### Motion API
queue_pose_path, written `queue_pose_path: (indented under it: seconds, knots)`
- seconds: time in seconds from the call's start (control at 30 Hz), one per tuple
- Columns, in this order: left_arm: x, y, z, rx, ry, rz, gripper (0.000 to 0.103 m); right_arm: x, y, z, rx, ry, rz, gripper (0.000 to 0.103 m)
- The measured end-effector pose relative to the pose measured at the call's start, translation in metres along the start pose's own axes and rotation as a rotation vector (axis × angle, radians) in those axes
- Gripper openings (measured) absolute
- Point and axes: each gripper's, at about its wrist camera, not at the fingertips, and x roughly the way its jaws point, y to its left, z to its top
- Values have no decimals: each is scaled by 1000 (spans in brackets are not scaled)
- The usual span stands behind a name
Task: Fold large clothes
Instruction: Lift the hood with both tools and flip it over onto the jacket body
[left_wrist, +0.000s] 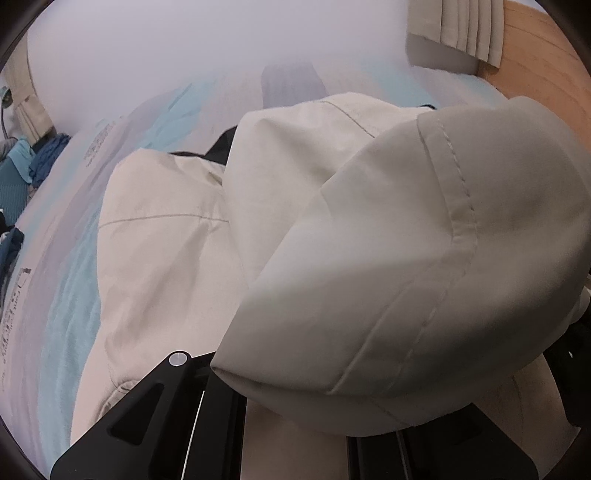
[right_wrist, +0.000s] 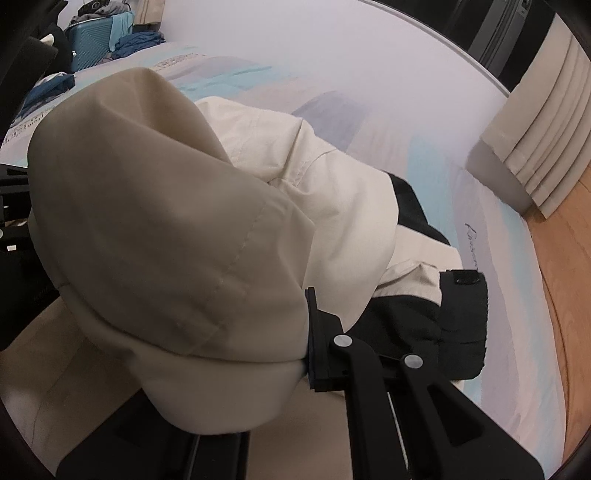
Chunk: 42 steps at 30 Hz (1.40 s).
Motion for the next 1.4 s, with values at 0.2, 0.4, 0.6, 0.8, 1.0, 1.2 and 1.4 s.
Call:
queue_pose_path:
  seconds: [0.2, 0.4, 0.6, 0.8, 1.0, 1.2, 1.4]
  knots:
    - [11, 4, 0, 0, 19, 1, 7, 4, 5, -7, 12, 12, 3, 5]
    - [15, 2, -2, 1, 24, 5, 7, 9, 8, -13, 19, 23, 7, 5]
    - [13, -3, -4, 5, 27, 7, 8, 10, 9, -16, 23, 23, 6, 5]
    - [12, 0, 2, 14, 27, 11, 10, 5, 5, -13, 22, 13, -5, 9]
    - [3, 1, -3, 9, 31, 19, 12, -2, 5, -12, 10, 11, -13, 9]
    - [-2, 3, -1, -22, 33, 28, 36, -12, 2, -11, 15, 5, -14, 31]
    - [-13, 9, -4, -35, 25, 46, 54, -19, 0, -13, 23, 3, -16, 48]
